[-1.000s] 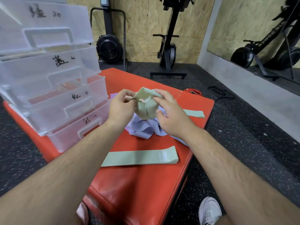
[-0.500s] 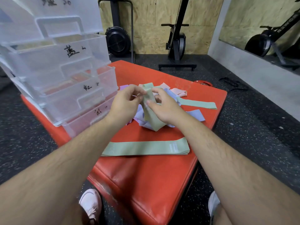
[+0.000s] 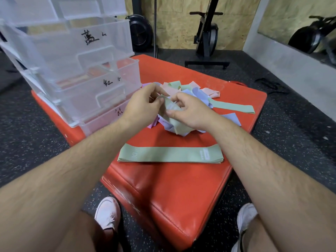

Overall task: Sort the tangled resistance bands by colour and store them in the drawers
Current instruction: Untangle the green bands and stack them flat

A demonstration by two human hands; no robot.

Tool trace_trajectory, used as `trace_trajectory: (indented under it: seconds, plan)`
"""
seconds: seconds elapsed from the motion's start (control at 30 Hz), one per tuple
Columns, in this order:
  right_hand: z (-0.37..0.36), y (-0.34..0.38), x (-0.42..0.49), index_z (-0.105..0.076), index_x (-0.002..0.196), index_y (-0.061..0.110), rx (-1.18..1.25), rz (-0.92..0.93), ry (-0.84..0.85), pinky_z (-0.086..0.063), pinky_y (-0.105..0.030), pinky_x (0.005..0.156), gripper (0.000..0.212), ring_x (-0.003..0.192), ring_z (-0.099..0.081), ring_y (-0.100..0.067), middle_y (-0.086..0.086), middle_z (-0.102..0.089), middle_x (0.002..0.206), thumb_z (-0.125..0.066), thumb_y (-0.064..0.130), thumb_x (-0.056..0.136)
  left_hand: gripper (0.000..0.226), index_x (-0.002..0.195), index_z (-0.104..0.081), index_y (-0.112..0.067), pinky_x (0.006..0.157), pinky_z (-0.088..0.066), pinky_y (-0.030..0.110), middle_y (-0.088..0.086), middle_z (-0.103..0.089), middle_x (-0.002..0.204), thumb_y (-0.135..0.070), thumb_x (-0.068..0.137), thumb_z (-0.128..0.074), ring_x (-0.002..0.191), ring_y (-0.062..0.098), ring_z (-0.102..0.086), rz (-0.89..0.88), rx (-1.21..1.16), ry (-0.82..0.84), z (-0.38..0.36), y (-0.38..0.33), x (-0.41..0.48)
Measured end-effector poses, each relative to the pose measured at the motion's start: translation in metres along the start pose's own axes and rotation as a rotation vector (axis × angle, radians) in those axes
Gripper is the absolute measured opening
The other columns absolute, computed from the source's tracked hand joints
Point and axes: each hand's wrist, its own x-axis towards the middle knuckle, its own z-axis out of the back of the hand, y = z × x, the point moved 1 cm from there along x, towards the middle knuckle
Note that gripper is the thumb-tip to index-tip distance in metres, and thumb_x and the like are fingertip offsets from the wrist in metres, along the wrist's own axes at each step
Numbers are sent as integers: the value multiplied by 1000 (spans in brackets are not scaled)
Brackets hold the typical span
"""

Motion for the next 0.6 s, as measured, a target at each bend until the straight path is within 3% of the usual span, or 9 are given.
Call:
trace_trajectory:
  seconds: [0.13, 0.27, 0.43, 0.5, 0.6]
  plan:
    - [15, -8, -9, -63, 92, 22, -67, -36, 55, -43, -26, 66, 20, 67, -52, -8, 8, -55, 77, -77, 35, 86, 15, 91, -62, -27, 67, -48, 30, -2, -55, 78, -13, 91, -57, 65, 7, -49, 31, 9, -46, 8, 10, -1]
    - [34, -15, -16, -68, 94, 20, -208, -82, 89, -42, -31, 67, 28, 72, -53, -13, -1, -58, 82, -79, 43, 82, 10, 95, -63, -22, 59, -41, 18, -6, -55, 78, -14, 92, -58, 57, -1, -45, 87, 4, -87, 20, 19, -2]
    - [62, -28, -31, -68, 86, 28, -286, -150, 107, -42, -21, 61, 20, 66, -56, -7, 7, -63, 79, -82, 39, 79, 8, 94, -64, -21, 71, -53, 41, -7, -56, 76, -16, 90, -60, 67, 13, -52, 164, -11, -111, 33, 36, -6]
    - [74, -36, -37, -70, 90, 25, -335, -176, 107, -46, -30, 70, 22, 72, -57, -11, 4, -67, 84, -84, 38, 78, 8, 95, -64, -21, 71, -53, 41, -6, -56, 78, -16, 90, -60, 69, 15, -52, 184, -7, -119, 36, 40, -11]
    - [88, -46, -50, -73, 93, 22, -330, -221, 120, -45, -30, 69, 22, 72, -56, -12, 5, -67, 80, -85, 34, 78, 5, 93, -64, -23, 61, -46, 33, -5, -58, 78, -20, 90, -61, 66, 17, -53, 217, 3, -118, 42, 49, -21]
